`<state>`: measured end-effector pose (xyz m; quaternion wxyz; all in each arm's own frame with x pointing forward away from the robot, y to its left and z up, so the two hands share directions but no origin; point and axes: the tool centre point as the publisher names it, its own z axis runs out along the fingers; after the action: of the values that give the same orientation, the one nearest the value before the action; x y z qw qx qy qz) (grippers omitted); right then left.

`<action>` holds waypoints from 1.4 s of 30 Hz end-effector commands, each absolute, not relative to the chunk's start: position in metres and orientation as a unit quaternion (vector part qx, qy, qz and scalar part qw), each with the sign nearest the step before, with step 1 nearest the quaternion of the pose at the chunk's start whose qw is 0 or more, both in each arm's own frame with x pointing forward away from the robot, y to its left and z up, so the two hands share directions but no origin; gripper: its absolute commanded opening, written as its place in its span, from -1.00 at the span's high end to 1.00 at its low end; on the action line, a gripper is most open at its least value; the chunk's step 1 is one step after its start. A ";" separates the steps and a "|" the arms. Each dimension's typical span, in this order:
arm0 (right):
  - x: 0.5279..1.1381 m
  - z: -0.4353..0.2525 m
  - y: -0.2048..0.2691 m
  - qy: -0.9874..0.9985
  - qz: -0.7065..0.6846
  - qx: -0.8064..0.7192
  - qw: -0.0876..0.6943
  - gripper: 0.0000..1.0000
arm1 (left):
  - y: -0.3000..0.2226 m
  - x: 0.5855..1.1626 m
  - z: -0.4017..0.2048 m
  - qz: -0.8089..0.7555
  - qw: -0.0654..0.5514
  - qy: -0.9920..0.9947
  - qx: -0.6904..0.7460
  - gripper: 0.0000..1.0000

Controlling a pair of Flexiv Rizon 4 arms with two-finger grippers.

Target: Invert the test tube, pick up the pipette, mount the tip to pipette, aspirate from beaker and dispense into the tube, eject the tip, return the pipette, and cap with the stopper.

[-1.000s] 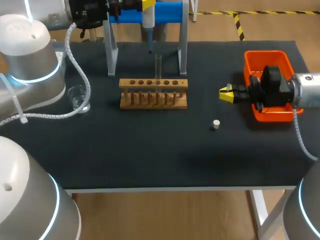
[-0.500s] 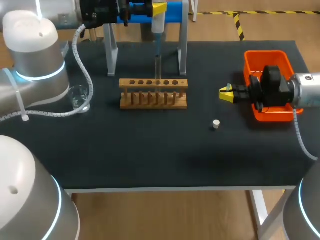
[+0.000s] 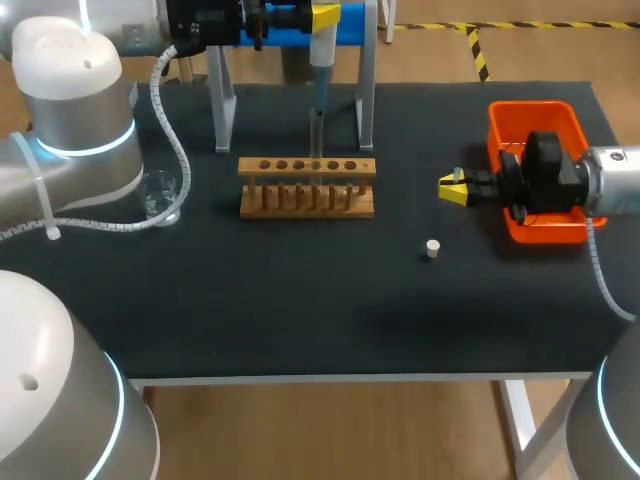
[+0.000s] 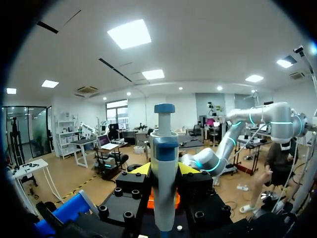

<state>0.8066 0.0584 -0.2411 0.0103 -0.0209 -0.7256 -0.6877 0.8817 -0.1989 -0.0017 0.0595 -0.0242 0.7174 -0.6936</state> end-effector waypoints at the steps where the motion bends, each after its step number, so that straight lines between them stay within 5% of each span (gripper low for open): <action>1: 0.806 -0.240 0.058 -0.727 -0.687 -0.021 0.010 1.00 | -0.200 0.882 -0.001 -0.693 0.060 0.718 -0.025 1.00; 42: 0.811 -0.233 0.083 -0.726 -0.687 -0.022 0.003 1.00 | -0.200 0.882 -0.001 -0.693 0.060 0.718 -0.025 1.00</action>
<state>0.8091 0.0723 -0.2342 0.0047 -0.0199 -0.7238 -0.6897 0.8817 -0.1989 -0.0016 0.0594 -0.0243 0.7176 -0.6935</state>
